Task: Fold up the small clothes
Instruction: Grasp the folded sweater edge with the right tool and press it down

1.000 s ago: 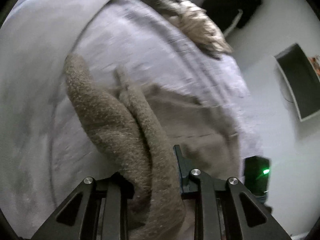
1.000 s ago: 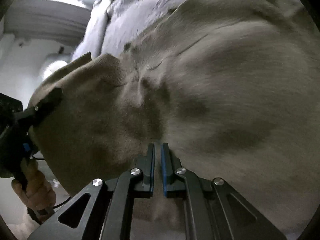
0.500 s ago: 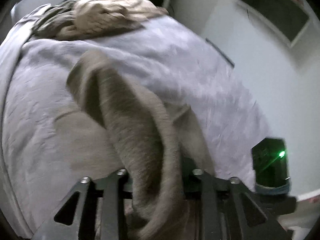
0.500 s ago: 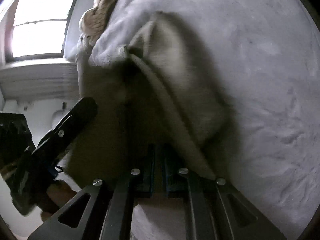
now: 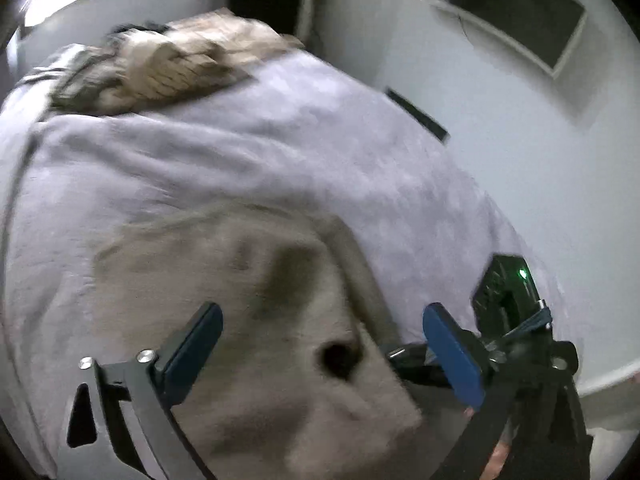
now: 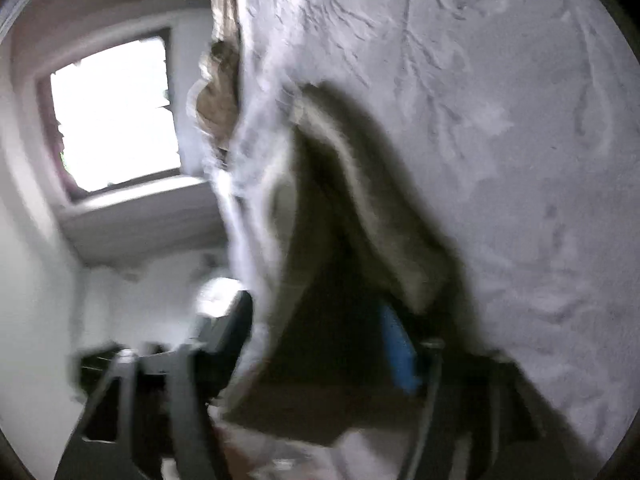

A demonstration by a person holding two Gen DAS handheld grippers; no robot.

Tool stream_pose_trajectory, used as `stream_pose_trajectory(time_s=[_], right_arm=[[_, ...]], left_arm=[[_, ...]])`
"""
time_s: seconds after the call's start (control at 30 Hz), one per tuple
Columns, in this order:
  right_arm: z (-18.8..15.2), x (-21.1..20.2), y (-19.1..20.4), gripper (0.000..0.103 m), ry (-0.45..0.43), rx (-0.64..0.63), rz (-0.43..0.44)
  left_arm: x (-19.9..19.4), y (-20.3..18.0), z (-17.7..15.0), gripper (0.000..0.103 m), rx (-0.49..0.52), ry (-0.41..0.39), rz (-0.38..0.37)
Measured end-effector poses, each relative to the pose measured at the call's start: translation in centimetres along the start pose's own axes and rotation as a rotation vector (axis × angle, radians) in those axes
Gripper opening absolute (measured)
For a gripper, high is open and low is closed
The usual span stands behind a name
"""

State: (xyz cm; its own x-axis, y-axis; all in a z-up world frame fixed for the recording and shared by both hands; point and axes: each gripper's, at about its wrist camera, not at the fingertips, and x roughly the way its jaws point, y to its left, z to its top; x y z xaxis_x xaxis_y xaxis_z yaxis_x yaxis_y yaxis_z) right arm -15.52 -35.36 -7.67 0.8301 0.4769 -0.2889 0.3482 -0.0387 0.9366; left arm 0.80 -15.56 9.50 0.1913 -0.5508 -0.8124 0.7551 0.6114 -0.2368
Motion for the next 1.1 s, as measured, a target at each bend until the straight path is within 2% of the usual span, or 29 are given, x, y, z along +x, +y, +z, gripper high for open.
stream_pose_trajectory(time_s=[0.07, 0.17, 0.3, 0.33, 0.4, 0.43, 0.47, 0.5, 0.57, 0.63, 0.73, 0.87, 0.93, 1.0, 1.03, 1.1], right_arm=[[0.4, 0.4, 0.1, 0.071, 0.014, 0.024, 0.032], [1.1, 1.4, 0.5, 0.071, 0.069, 0.016, 0.003], [2.2, 4.1, 2.9, 0.072, 0.146, -0.064, -0.104], [2.3, 4.9, 3.6, 0.07, 0.168, -0.099, -0.157], [2.4, 6.1, 4.8, 0.029, 0.193, -0.177, -0.263], [2.1, 6.9, 5.9, 0.014, 0.203, -0.271, -0.387], [2.0, 7.8, 7.0, 0.014, 0.198, -0.334, -0.452], [1.6, 8.2, 8.1, 0.014, 0.191, -0.395, -0.475], [0.5, 7.5, 10.6, 0.014, 0.156, -0.513, -0.483], [0.0, 6.2, 12.1, 0.014, 0.1, -0.566, -0.456], [0.8, 4.1, 11.5, 0.014, 0.038, -0.529, -0.464], [2.3, 3.5, 6.3, 0.015, 0.052, -0.408, -0.55], [2.4, 2.9, 4.8, 0.015, 0.044, -0.349, -0.516], [2.4, 2.6, 4.7, 0.017, 0.031, -0.319, -0.51], [2.2, 2.3, 4.9, 0.021, 0.031, -0.317, -0.525], [1.6, 1.8, 5.8, 0.022, 0.038, -0.338, -0.556]], left_arm=[[-1.0, 1.9, -0.2, 0.101, -0.037, 0.005, 0.036], [-2.1, 5.5, -1.0, 0.101, -0.125, 0.003, 0.103], [-1.8, 10.1, -2.7, 0.101, -0.231, 0.032, 0.231], [-1.4, 11.3, -3.3, 0.101, -0.255, 0.045, 0.258], [-0.6, 13.0, -4.5, 0.101, -0.298, 0.072, 0.308], [-0.3, 13.7, -5.1, 0.101, -0.312, 0.084, 0.317], [0.1, 14.3, -5.7, 0.101, -0.328, 0.102, 0.328], [0.7, 14.9, -6.4, 0.101, -0.349, 0.124, 0.337], [1.3, 15.5, -7.4, 0.101, -0.377, 0.143, 0.329], [1.4, 15.7, -7.7, 0.101, -0.4, 0.142, 0.318], [1.1, 14.9, -7.2, 0.101, -0.375, 0.122, 0.294], [1.5, 12.7, -6.6, 0.101, -0.285, 0.113, 0.272], [2.5, 11.9, -6.6, 0.101, -0.247, 0.134, 0.285], [3.6, 11.7, -6.9, 0.101, -0.232, 0.15, 0.29], [3.8, 11.9, -7.0, 0.101, -0.237, 0.154, 0.292], [3.6, 12.4, -7.2, 0.101, -0.262, 0.158, 0.276]])
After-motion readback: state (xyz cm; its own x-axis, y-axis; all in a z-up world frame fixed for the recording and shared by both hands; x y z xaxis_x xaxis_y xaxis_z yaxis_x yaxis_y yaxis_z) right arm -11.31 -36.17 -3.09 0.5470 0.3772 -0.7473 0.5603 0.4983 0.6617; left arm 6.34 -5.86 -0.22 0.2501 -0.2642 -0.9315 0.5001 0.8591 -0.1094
